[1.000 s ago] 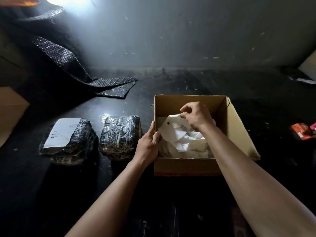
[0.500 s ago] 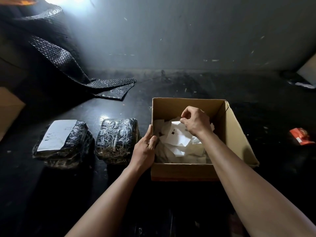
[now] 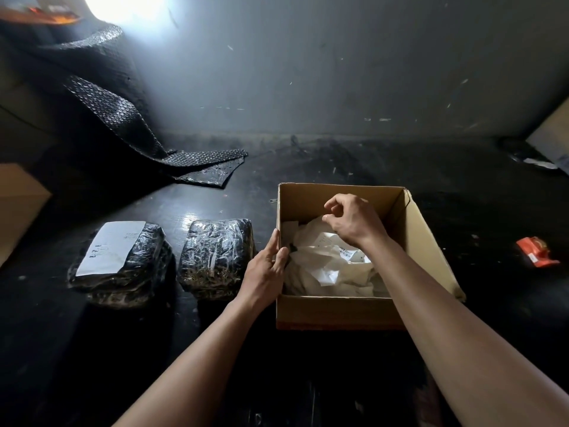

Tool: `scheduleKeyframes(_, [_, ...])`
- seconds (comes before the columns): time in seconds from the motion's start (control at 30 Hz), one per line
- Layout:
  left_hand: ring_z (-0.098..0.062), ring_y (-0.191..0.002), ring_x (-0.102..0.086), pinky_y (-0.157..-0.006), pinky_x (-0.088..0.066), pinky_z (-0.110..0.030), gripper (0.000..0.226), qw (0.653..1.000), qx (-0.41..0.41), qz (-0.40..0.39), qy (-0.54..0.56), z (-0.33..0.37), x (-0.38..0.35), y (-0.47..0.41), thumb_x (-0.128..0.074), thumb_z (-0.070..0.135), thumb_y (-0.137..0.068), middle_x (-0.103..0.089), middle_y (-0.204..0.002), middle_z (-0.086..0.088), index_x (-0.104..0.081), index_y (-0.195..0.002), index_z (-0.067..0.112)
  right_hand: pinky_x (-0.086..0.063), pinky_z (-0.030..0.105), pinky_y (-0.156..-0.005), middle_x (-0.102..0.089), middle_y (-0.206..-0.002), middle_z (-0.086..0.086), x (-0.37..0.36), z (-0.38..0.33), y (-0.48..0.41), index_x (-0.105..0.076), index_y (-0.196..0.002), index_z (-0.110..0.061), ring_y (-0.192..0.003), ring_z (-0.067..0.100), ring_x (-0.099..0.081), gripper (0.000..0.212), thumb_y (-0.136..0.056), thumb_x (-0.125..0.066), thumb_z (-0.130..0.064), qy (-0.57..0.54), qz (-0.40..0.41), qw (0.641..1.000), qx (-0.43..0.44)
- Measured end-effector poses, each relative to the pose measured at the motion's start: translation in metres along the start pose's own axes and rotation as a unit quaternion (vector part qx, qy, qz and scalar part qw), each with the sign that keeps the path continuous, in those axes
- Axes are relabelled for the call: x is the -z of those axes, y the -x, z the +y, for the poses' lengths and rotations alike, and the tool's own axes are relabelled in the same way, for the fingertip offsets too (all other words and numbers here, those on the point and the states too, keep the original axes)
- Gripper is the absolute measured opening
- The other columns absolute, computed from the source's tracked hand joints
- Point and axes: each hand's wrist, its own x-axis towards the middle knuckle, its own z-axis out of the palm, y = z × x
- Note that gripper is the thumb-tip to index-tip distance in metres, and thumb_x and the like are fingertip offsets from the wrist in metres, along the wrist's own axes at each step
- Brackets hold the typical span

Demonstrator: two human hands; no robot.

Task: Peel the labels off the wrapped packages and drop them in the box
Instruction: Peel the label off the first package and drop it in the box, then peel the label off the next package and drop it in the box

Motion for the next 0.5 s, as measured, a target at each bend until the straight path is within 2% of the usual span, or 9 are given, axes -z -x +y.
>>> scheduleKeyframes(0.13, [-0.018, -0.122, -0.058, -0.086, -0.033, -0.011, 0.052, 1.000, -0.005, -0.011, 0.000, -0.003, 0.009, 0.003, -0.047, 0.036, -0.104, -0.060, -0.139, -0.010, -0.035, -0.154, 0.030, -0.051, 0.030, -0.082, -0.070, -0.100, 0.000, -0.001, -0.022, 0.009, -0.070, -0.105, -0.018, -0.096, 0.018, -0.063, 0.023, -0.085, -0.073, -0.029, 0.008, -0.003, 1.000, 0.011])
scheduleKeyframes(0.27, [-0.016, -0.113, -0.065, -0.083, -0.041, -0.016, 0.047, 1.000, -0.022, -0.020, -0.003, -0.006, 0.031, 0.013, -0.050, 0.035, -0.104, -0.068, -0.128, -0.005, -0.045, -0.149, 0.026, -0.056, 0.037, -0.084, -0.071, -0.104, 0.002, -0.012, -0.045, 0.020, -0.070, -0.108, -0.017, -0.098, 0.020, -0.066, 0.025, -0.087, -0.072, -0.031, 0.008, -0.011, 1.000, 0.021])
scheduleKeyframes(0.33, [-0.017, -0.112, -0.066, -0.086, -0.044, -0.018, 0.045, 1.000, -0.024, 0.002, -0.009, -0.014, 0.050, 0.014, -0.050, 0.035, -0.103, -0.067, -0.130, -0.006, -0.050, -0.146, 0.023, -0.056, 0.038, -0.085, -0.071, -0.105, 0.003, -0.022, -0.063, 0.023, -0.070, -0.108, -0.016, -0.098, 0.021, -0.066, 0.025, -0.088, -0.071, -0.030, 0.003, -0.017, 0.999, 0.027])
scheduleKeyframes(0.37, [-0.016, -0.113, -0.066, -0.087, -0.045, -0.019, 0.044, 0.999, -0.023, 0.017, -0.017, -0.020, 0.063, 0.014, -0.050, 0.036, -0.103, -0.066, -0.132, -0.005, -0.051, -0.145, 0.023, -0.056, 0.037, -0.084, -0.072, -0.105, 0.003, -0.028, -0.073, 0.024, -0.070, -0.108, -0.016, -0.097, 0.021, -0.066, 0.024, -0.088, -0.070, -0.030, -0.002, -0.021, 0.999, 0.032])
scheduleKeyframes(0.43, [-0.012, -0.108, -0.066, -0.078, -0.047, -0.017, 0.041, 0.998, -0.031, 0.046, -0.036, -0.034, 0.090, 0.014, -0.049, 0.037, -0.104, -0.068, -0.128, -0.004, -0.055, -0.142, 0.024, -0.054, 0.032, -0.082, -0.072, -0.105, 0.002, -0.041, -0.096, 0.025, -0.070, -0.107, -0.016, -0.099, 0.020, -0.067, 0.024, -0.089, -0.069, -0.031, -0.010, -0.028, 0.998, 0.048])
scheduleKeyframes(0.5, [-0.008, -0.100, -0.065, -0.071, -0.048, -0.010, 0.041, 0.996, -0.033, 0.072, -0.040, -0.046, 0.119, 0.013, -0.049, 0.039, -0.103, -0.071, -0.122, -0.005, -0.057, -0.140, 0.024, -0.049, 0.026, -0.079, -0.071, -0.109, 0.002, -0.055, -0.119, 0.025, -0.069, -0.111, -0.016, -0.102, 0.020, -0.066, 0.027, -0.090, -0.068, -0.032, -0.005, -0.040, 0.997, 0.061])
